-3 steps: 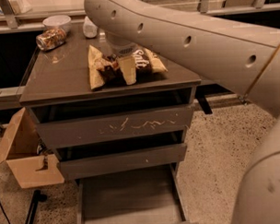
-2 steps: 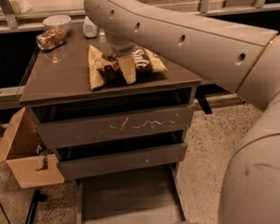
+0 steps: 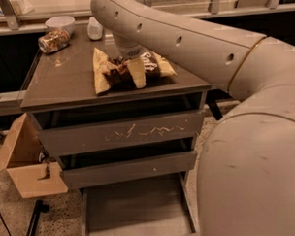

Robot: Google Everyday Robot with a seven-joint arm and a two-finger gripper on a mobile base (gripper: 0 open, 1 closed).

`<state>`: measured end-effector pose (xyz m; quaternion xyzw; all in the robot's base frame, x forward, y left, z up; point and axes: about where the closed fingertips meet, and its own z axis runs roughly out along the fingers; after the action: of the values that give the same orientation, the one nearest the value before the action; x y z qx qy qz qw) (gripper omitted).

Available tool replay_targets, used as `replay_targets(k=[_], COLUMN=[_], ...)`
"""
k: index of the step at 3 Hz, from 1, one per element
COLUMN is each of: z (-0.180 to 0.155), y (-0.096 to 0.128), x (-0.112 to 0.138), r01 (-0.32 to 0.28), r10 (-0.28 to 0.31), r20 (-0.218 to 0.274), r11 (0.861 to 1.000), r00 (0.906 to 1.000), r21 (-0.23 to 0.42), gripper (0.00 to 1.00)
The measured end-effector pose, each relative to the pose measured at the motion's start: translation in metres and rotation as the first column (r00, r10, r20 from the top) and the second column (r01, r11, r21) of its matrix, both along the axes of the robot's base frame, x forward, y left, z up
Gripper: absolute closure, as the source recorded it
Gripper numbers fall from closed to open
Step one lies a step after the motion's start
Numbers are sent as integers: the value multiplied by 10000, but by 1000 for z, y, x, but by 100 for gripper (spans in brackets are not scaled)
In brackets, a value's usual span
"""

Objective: Place brown chip bag into bottom drawer

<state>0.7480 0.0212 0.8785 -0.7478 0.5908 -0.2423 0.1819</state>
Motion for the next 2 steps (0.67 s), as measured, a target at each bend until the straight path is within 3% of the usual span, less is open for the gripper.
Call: replay_targets(k=[2], z=[-16], y=[-8], x=[15], r01=[248], r10=[-260], r20=[-665], r11=[9995], r00=[9974], r21=[-199], gripper=[0])
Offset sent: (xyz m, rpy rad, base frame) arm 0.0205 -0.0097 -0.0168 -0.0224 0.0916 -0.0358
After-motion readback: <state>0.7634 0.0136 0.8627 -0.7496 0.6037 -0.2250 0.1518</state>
